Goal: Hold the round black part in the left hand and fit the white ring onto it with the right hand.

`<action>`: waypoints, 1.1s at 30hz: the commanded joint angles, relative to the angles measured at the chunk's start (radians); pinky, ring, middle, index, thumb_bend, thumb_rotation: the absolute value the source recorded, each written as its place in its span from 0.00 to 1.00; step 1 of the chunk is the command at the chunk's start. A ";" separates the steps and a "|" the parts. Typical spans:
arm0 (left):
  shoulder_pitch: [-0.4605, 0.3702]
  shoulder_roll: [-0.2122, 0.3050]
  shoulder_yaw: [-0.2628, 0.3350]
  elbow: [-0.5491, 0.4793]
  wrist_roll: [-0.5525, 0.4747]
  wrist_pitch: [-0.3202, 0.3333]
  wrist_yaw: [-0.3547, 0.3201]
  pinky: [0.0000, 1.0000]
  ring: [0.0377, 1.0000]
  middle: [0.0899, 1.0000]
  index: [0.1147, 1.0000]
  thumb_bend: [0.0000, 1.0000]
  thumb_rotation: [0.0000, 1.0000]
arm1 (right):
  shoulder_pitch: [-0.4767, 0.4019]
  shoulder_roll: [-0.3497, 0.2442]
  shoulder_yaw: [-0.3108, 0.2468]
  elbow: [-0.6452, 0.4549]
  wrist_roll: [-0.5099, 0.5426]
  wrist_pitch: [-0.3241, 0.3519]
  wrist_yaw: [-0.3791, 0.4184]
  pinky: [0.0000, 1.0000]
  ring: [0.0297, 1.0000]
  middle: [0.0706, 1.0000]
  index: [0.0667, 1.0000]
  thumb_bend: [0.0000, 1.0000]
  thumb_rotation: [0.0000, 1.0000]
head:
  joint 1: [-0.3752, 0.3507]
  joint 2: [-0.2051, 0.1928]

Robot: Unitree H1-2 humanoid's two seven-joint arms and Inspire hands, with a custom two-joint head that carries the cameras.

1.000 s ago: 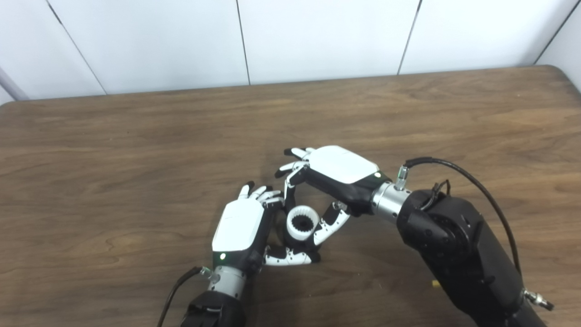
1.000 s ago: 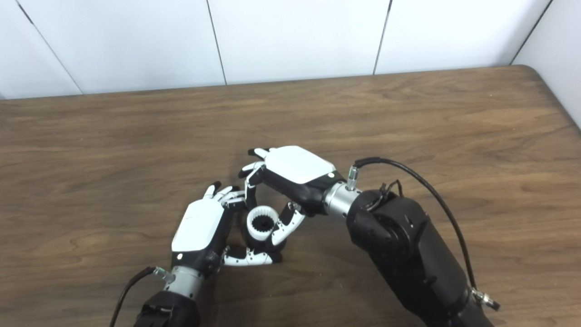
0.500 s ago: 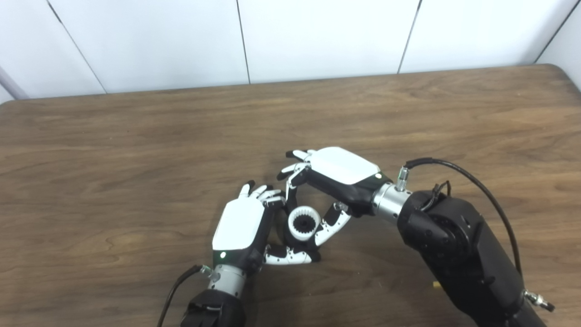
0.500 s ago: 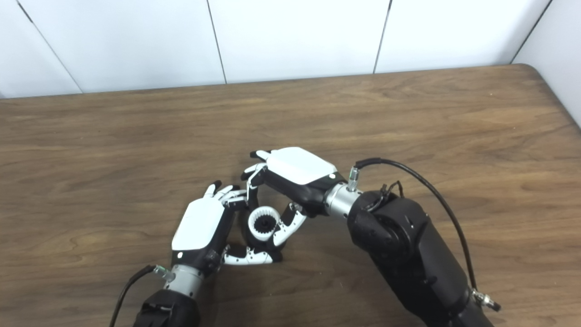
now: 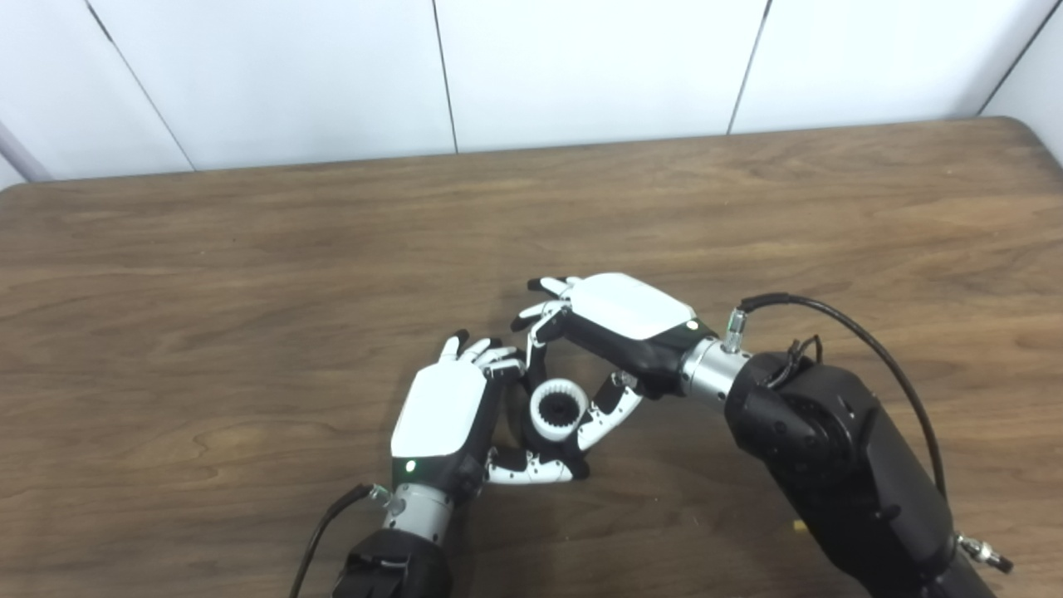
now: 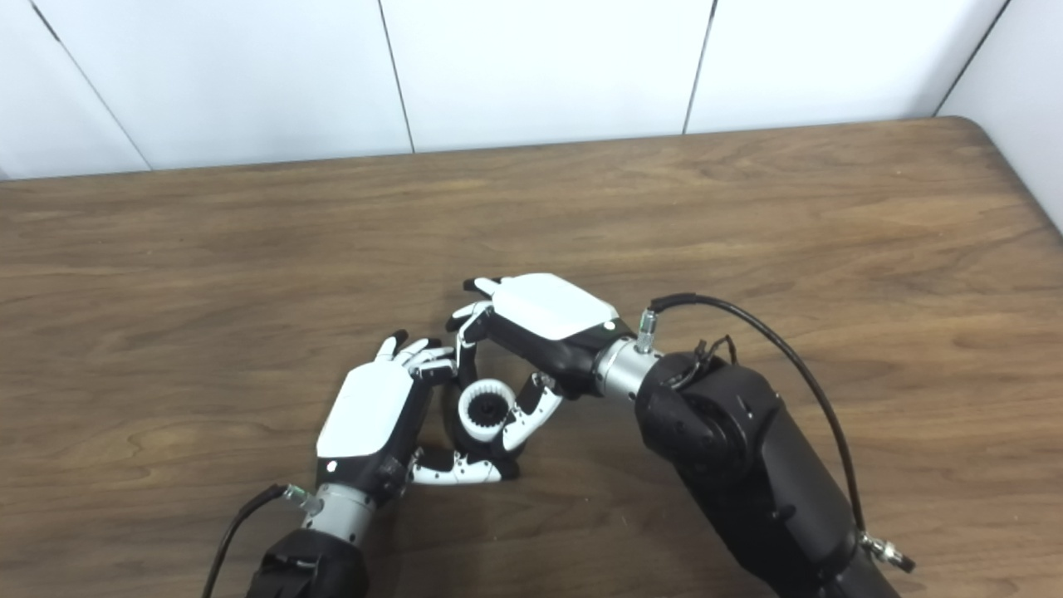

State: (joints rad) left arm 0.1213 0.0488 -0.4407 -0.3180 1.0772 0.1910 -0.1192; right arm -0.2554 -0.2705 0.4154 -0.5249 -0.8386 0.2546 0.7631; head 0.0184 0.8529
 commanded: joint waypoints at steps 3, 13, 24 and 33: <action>-0.011 -0.011 -0.007 -0.013 0.016 -0.002 0.007 1.00 0.89 0.78 0.42 0.52 0.05 | -0.023 -0.007 -0.011 -0.004 0.002 -0.026 -0.027 0.99 1.00 0.84 0.45 0.52 0.14 | 0.002 0.000; -0.011 -0.013 -0.005 -0.009 0.020 -0.005 0.009 1.00 0.89 0.78 0.42 0.52 0.05 | -0.024 -0.004 -0.012 0.001 0.005 -0.021 -0.034 1.00 0.99 0.84 0.45 0.52 0.14 | -0.001 0.000; -0.011 -0.014 -0.007 -0.007 0.025 -0.008 0.013 1.00 0.88 0.78 0.42 0.52 0.05 | -0.033 -0.015 -0.009 -0.010 -0.006 -0.016 -0.013 1.00 1.00 0.86 0.57 0.92 0.27 | 0.002 0.000; -0.009 -0.013 -0.004 -0.016 0.025 -0.004 0.004 1.00 0.89 0.78 0.42 0.52 0.05 | -0.036 -0.008 -0.011 -0.014 -0.013 -0.005 -0.006 1.00 1.00 0.88 0.59 1.00 0.30 | 0.000 0.006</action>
State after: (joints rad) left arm 0.1208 0.0410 -0.4420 -0.3161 1.0960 0.1910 -0.1192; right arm -0.2591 -0.2852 0.4161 -0.5112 -0.8519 0.2555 0.7672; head 0.0184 0.8575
